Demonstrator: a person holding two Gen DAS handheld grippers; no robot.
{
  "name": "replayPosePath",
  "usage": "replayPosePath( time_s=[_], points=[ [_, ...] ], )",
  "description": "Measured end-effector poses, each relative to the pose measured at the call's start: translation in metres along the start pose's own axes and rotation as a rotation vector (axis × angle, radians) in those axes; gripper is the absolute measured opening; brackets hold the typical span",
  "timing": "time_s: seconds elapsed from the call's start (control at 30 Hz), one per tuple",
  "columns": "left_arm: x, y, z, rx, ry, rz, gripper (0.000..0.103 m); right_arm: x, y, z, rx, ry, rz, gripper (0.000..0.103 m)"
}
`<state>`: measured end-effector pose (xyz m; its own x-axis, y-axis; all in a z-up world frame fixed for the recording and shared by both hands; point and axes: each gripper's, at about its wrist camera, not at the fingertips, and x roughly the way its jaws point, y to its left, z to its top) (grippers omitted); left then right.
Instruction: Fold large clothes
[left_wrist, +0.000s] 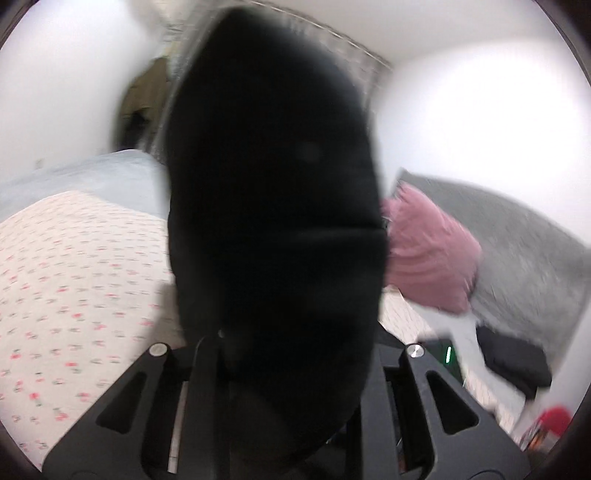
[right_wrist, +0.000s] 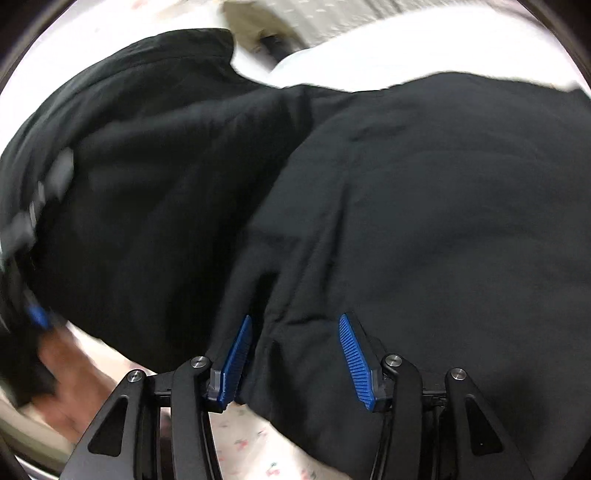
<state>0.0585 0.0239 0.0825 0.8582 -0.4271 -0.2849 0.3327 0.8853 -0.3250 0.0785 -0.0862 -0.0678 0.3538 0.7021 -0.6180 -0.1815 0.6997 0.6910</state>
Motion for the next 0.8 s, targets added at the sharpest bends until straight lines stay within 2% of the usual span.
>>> replayPosePath(
  time_s=[0.03,0.07,0.13,0.17,0.27,0.33,0.4,0.5,0.57,0.6,0.63,0.67,0.7,0.73,0.8],
  points=[
    [0.002,-0.007,-0.007,0.027,0.018,-0.01,0.024,-0.01,-0.009,0.003,0.035,-0.017,0.013,0.055],
    [0.014,-0.021,-0.014,0.073,0.051,-0.021,0.025,-0.024,-0.02,0.006,0.075,-0.046,0.012,0.064],
    [0.032,-0.041,-0.028,0.15,0.115,-0.032,0.027,-0.049,-0.042,0.01,0.146,-0.113,-0.003,0.075],
    [0.045,-0.052,-0.04,0.199,0.161,-0.033,0.029,-0.064,-0.057,0.011,0.188,-0.151,-0.005,0.077],
    [0.076,-0.076,-0.075,0.335,0.288,-0.025,0.031,-0.102,-0.1,0.01,0.325,-0.25,-0.007,0.078],
    [0.091,-0.088,-0.099,0.434,0.352,-0.013,0.033,-0.119,-0.124,0.007,0.408,-0.294,0.041,0.078],
    [0.098,-0.101,-0.123,0.576,0.365,0.025,0.034,-0.132,-0.14,0.003,0.462,-0.322,0.095,0.078],
    [0.093,-0.1,-0.121,0.612,0.372,0.031,0.038,-0.137,-0.147,0.002,0.484,-0.323,0.154,0.078],
    [0.09,-0.096,-0.114,0.588,0.388,-0.003,0.045,-0.134,-0.145,0.004,0.48,-0.309,0.143,0.078],
    [0.084,-0.097,-0.11,0.583,0.403,-0.043,0.055,-0.128,-0.142,0.008,0.475,-0.303,0.133,0.078],
    [0.082,-0.101,-0.107,0.577,0.419,-0.1,0.061,-0.123,-0.14,0.015,0.467,-0.295,0.121,0.078],
    [0.074,-0.105,-0.104,0.57,0.434,-0.167,0.074,-0.118,-0.14,0.023,0.46,-0.285,0.113,0.079],
    [0.063,-0.11,-0.103,0.572,0.449,-0.249,0.083,-0.117,-0.14,0.026,0.455,-0.275,0.106,0.079],
    [0.054,-0.114,-0.106,0.591,0.452,-0.294,0.085,-0.113,-0.14,0.029,0.449,-0.257,0.09,0.079],
    [0.037,-0.119,-0.105,0.651,0.443,-0.332,0.085,-0.106,-0.134,0.033,0.432,-0.233,0.062,0.08]
  ],
)
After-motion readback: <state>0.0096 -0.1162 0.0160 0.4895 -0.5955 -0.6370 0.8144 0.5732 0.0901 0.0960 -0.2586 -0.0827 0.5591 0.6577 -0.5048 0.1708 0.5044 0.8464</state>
